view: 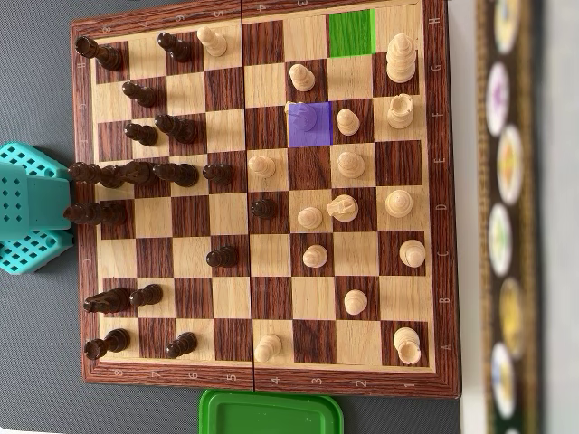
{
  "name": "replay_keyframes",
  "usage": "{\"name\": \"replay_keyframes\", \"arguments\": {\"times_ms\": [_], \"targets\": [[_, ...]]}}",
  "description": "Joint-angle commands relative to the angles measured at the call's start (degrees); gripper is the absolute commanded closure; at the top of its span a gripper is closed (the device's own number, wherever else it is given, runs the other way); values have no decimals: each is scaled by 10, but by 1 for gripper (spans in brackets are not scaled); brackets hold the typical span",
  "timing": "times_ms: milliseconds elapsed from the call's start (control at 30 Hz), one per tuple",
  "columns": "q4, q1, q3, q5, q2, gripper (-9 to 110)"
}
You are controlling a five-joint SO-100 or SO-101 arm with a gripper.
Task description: Play chess
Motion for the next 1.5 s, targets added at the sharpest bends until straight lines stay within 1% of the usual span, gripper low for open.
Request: {"name": "replay_keyframes", "arguments": {"times_ms": [0, 1200, 1300, 1467], "targets": [[-1, 0, 11, -4, -3, 94], [1, 1, 11, -4, -4, 93], [47, -4, 7, -4, -4, 93], [171, 2, -49, -4, -3, 93]]}}
